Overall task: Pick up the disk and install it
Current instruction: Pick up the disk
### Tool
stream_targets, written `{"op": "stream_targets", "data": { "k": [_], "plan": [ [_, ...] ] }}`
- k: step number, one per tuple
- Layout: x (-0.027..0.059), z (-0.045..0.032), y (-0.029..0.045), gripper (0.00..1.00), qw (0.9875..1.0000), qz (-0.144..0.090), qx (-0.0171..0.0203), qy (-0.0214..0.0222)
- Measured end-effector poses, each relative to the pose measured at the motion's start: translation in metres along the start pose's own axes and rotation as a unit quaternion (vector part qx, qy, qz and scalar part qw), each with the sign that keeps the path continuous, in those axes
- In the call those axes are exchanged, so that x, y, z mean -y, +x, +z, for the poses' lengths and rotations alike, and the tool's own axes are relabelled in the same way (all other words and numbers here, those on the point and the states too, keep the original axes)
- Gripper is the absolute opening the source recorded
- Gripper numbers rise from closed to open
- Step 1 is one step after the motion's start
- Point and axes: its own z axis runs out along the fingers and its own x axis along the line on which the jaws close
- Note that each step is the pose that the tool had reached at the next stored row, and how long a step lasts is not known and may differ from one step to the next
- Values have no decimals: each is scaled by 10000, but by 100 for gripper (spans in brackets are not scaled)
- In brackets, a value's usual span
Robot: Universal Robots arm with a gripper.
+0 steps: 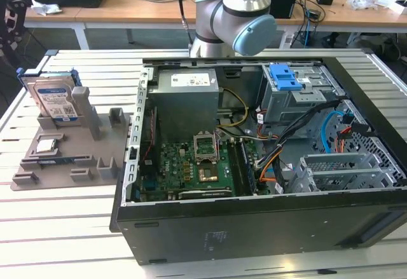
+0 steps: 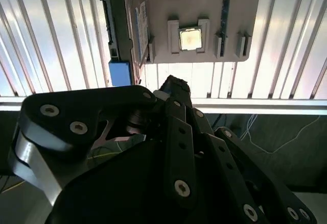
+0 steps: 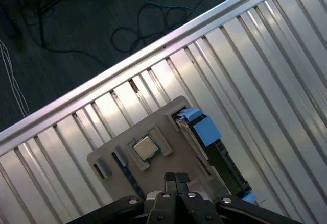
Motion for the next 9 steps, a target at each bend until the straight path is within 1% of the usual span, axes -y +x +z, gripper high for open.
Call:
{"op": "stream_targets", "data": {
  "k": [4, 5, 7, 8, 9],
  "plan": [
    [0, 0, 0, 11, 9998, -219, -10, -5],
    [0, 0, 0, 11, 9991, -424, -19, -10],
    [0, 0, 0, 11, 9981, -611, -28, -14],
    [0, 0, 0, 11, 9973, -738, -34, -17],
    [0, 0, 0, 11, 9966, -817, -37, -19]
  ]
}}
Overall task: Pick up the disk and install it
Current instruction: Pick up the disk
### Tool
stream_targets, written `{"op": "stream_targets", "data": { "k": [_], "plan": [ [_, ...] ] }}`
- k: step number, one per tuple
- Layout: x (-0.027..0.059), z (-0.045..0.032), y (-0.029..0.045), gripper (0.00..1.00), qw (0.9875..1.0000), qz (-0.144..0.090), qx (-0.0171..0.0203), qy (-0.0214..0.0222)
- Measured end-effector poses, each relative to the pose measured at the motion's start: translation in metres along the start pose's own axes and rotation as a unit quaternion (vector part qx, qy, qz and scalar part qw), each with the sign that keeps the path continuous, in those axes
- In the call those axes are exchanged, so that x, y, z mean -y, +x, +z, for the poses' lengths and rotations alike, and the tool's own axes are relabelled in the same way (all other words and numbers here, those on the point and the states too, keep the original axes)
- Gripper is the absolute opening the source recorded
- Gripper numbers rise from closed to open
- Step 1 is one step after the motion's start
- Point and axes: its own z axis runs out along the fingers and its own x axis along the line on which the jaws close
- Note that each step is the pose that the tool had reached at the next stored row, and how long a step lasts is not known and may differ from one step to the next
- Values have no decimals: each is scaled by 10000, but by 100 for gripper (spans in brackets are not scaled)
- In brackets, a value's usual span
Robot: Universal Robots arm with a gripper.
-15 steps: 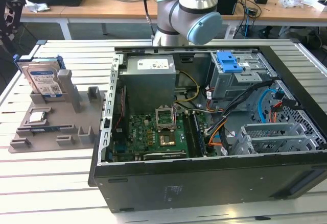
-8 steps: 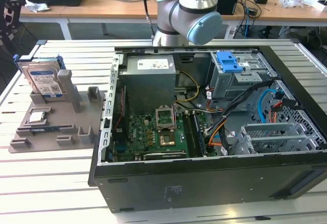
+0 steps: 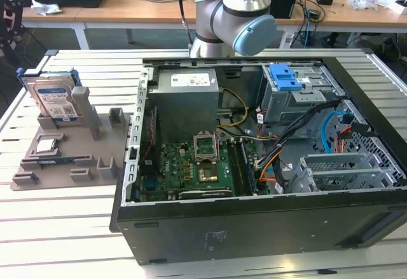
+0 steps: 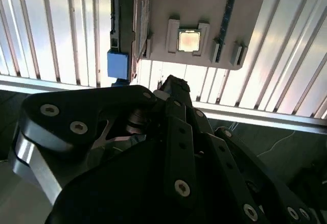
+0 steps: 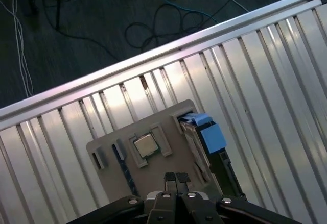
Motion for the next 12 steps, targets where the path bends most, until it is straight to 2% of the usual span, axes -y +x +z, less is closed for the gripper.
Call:
{"op": "stream_targets", "data": {
  "k": [5, 8, 12],
  "plan": [
    [0, 0, 0, 11, 9995, -312, -14, -7],
    [0, 0, 0, 11, 9987, -519, -23, -12],
    [0, 0, 0, 11, 9960, -890, -40, -21]
  ]
}}
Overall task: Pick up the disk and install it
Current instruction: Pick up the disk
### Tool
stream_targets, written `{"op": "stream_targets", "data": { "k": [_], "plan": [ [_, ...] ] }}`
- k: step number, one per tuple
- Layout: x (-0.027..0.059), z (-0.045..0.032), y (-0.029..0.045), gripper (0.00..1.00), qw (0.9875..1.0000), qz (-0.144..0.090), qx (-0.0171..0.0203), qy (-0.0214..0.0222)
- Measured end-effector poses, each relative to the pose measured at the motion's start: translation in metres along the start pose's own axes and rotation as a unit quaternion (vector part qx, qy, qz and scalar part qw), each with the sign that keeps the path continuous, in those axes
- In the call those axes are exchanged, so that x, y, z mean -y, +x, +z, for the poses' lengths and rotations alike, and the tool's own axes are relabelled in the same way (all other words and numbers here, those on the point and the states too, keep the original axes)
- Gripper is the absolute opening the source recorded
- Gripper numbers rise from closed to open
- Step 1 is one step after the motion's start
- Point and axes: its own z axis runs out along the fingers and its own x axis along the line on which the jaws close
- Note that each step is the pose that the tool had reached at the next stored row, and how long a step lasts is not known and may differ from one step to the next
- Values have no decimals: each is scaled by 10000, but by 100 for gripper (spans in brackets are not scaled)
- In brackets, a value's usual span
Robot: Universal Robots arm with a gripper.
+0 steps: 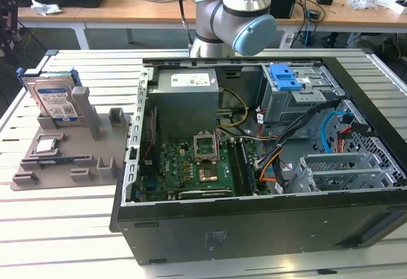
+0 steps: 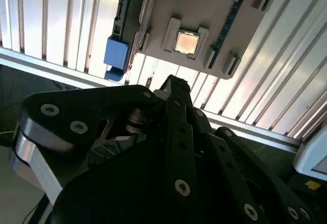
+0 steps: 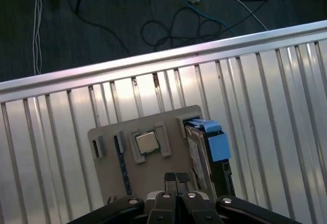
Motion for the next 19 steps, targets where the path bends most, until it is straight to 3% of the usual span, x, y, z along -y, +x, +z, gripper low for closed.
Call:
{"op": "stream_targets", "data": {
  "k": [9, 16, 19],
  "plan": [
    [0, 0, 0, 11, 9986, -526, -24, -12],
    [0, 0, 0, 11, 9956, -934, -42, -22],
    [0, 0, 0, 11, 9932, -1159, -52, -27]
  ]
}}
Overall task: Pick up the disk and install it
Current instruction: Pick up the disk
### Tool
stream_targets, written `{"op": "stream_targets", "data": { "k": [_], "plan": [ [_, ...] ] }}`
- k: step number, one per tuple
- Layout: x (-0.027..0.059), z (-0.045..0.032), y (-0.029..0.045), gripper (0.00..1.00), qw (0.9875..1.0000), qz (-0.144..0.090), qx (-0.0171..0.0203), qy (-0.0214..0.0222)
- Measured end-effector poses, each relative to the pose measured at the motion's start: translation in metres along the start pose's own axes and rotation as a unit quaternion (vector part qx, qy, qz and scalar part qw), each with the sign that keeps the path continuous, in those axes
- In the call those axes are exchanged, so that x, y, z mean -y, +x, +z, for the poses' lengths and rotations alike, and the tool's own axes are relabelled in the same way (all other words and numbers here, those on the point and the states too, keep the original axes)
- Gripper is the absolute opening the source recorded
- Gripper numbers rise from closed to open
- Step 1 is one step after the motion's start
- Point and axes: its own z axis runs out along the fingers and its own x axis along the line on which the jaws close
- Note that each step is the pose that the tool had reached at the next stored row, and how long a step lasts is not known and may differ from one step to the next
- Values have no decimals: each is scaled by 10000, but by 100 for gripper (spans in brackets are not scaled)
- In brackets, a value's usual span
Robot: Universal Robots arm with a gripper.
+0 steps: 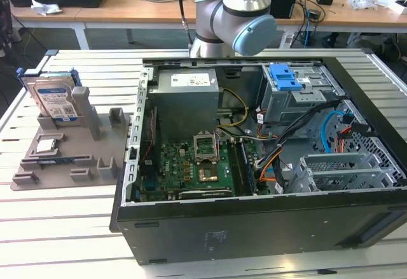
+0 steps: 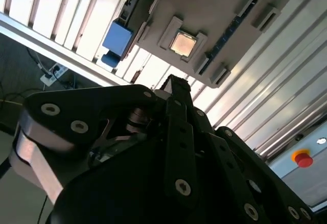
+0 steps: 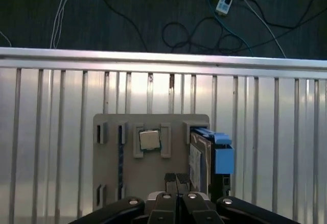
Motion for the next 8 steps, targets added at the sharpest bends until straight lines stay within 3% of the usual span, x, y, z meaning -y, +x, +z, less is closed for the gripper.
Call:
{"op": "stream_targets", "data": {
  "k": [8],
  "plan": [
    [0, 0, 0, 11, 9989, -465, -21, -11]
  ]
}}
